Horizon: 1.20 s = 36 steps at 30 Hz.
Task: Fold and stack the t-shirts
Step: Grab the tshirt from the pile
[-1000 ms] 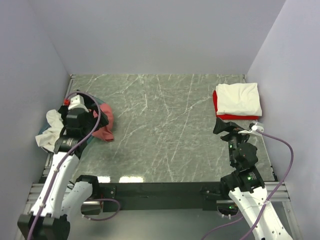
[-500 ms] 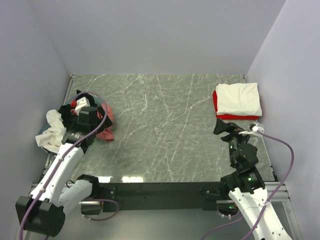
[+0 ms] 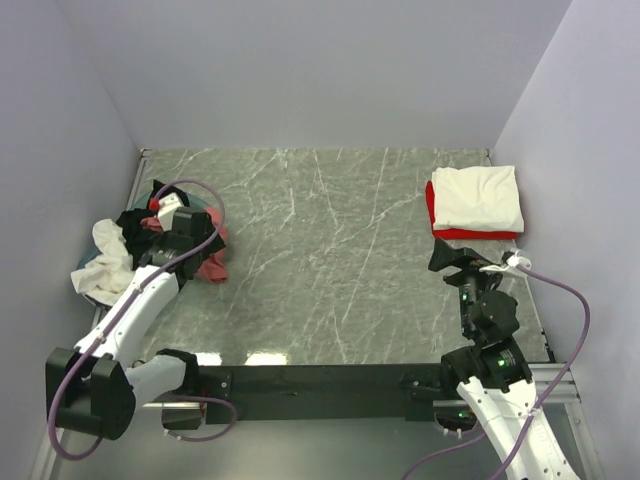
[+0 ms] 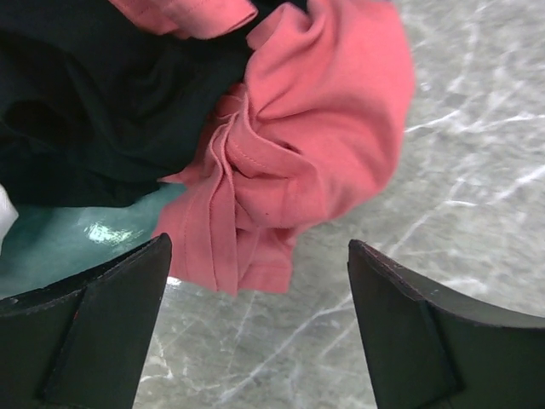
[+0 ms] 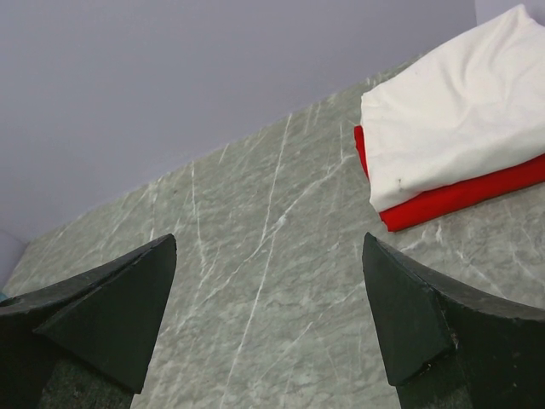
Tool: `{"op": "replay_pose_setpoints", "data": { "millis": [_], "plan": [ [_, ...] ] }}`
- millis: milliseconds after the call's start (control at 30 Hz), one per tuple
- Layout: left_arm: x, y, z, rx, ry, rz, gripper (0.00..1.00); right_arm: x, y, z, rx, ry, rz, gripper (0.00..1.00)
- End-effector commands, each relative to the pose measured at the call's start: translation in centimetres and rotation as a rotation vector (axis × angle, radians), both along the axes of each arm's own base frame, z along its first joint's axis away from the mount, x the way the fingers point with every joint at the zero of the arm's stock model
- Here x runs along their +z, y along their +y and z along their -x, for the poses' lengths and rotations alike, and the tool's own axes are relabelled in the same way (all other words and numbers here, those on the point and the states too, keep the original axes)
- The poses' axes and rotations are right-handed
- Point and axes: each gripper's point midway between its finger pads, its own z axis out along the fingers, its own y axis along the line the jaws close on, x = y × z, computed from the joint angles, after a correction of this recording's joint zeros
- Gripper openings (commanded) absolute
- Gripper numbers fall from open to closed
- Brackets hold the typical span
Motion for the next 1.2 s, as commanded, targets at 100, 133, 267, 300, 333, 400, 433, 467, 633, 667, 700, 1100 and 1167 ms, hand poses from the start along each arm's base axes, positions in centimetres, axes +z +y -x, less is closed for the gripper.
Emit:
{"op": "replay_pose_setpoints", "data": {
  "millis": [100, 133, 267, 300, 333, 400, 433, 467, 633, 667, 700, 1100, 1167],
  "plan": [
    [0.2, 0.9, -1.2, 0.054, -0.027, -0.032, 0.88, 2.0, -0.1, 0.7, 0.002, -0.051, -0.031, 0.96],
    [-0.2, 1.1, -1.3, 0.061, -0.018, -0.039, 0.87, 2.1, -0.2, 0.7, 0.002, -0.052, -0.030, 0.96],
    [-1.4, 1.5, -1.5, 0.060, 0.004, -0.037, 0.84, 2.1, -0.2, 0.9, 0.004, -0.057, -0.033, 0.96],
    [-1.6, 1.5, -1.6, 0.059, 0.011, -0.038, 0.83, 2.3, -0.2, 1.0, 0.002, -0.063, -0.036, 0.96],
    [-2.1, 1.6, -1.6, 0.059, 0.028, -0.041, 0.81, 2.2, -0.3, 1.0, 0.001, -0.061, -0.036, 0.96],
    [-2.8, 1.7, -1.6, 0.064, 0.053, -0.050, 0.76, 2.3, -0.5, 1.1, -0.007, -0.067, -0.040, 0.96],
    [-2.9, 1.8, -1.6, 0.069, 0.058, -0.052, 0.71, 2.3, -0.4, 1.1, -0.007, -0.067, -0.040, 0.96],
    [-2.9, 1.8, -1.5, 0.069, 0.058, -0.054, 0.69, 2.3, -0.5, 1.2, -0.008, -0.069, -0.040, 0.96],
    [-2.6, 1.7, -1.7, 0.058, 0.044, -0.041, 0.53, 2.4, -0.5, 1.2, -0.008, -0.072, -0.043, 0.96],
    [-2.6, 1.6, -1.7, 0.053, 0.048, -0.038, 0.45, 2.3, -0.5, 1.2, -0.011, -0.070, -0.043, 0.96],
    [-2.7, 1.3, -1.7, 0.039, 0.051, -0.028, 0.27, 2.3, -0.5, 1.2, -0.011, -0.067, -0.043, 0.96],
    [12.6, -2.0, -4.9, -0.169, -0.220, 0.037, 0.01, 2.1, -0.7, 1.0, -0.023, -0.057, -0.044, 0.96],
    [17.2, -2.8, -5.3, -0.222, -0.310, 0.049, 0.01, 2.0, -0.7, 1.0, -0.025, -0.056, -0.045, 0.96]
  ]
}}
